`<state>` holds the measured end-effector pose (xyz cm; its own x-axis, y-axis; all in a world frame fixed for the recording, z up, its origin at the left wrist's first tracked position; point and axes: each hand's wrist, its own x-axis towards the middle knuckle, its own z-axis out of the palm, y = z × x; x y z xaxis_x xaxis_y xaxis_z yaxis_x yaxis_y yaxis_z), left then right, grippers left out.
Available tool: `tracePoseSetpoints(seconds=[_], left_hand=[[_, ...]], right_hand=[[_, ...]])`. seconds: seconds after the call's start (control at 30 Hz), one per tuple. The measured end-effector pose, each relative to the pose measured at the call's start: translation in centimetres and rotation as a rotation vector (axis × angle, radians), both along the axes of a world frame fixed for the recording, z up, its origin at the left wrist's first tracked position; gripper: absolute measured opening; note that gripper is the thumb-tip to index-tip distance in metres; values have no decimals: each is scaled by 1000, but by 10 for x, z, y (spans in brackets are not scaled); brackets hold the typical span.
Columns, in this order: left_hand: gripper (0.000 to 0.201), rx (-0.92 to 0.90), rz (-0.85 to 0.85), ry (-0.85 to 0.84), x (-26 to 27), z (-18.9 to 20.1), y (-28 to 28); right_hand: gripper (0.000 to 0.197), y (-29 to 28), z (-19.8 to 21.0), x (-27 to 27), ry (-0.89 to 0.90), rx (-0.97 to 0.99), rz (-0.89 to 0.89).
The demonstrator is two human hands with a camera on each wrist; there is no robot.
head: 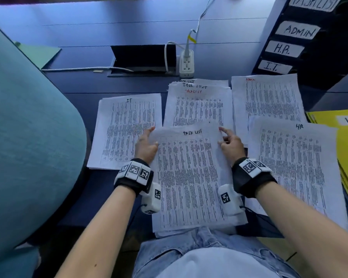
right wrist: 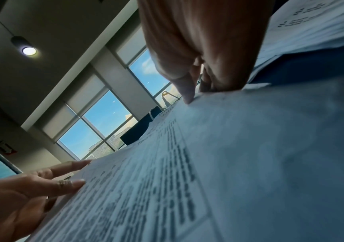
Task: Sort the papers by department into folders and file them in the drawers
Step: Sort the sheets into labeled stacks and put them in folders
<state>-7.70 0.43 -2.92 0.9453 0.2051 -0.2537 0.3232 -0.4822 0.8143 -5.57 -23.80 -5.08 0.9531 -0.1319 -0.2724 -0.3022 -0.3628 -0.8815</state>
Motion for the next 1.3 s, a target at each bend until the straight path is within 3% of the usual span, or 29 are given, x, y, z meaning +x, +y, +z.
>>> tracePoseSetpoints(seconds=[0.37,0.5,0.63,0.77,0.83,0.9,0.97,1.07,1.13,1.17,1.23,1.3], left_hand=[[53,301,-28,-126,-4,-5,-10],[59,315,-6,-76,-3,-8,-10],[40,403,-15,-116,-5,-8,-9],[19,457,13,-305,-6,-14,-6],[14,372,-6,-374,-7,-13,-7],[14,96,-3,-313,-9,-7,-7],[28,-220,65,-200,-10,0,-5],[32,-444,129,-69,-5,3,1],[21,-490,96,-35,-1,5,3],[16,-490,76,-28,1,6,4],[29,-405,30,4,7,10,3],[46,-202,-30,31,13,10,3]], right_hand=[[54,5,9,-5,56,175,5],[35,6,7,-4,72,138,6],[6,4,-2,-4,46,126,-11],[18,3,-7,-1,46,65,-43],[37,3,-6,-1,37,77,-47],[53,2,-3,-2,26,148,-30],[62,1,2,-2,35,285,-6],[48,-1,2,0,102,346,44],[24,-1,1,0,111,355,56],[29,0,2,-1,97,346,77],[32,1,5,-3,99,304,110],[33,-2,3,-5,98,268,156]])
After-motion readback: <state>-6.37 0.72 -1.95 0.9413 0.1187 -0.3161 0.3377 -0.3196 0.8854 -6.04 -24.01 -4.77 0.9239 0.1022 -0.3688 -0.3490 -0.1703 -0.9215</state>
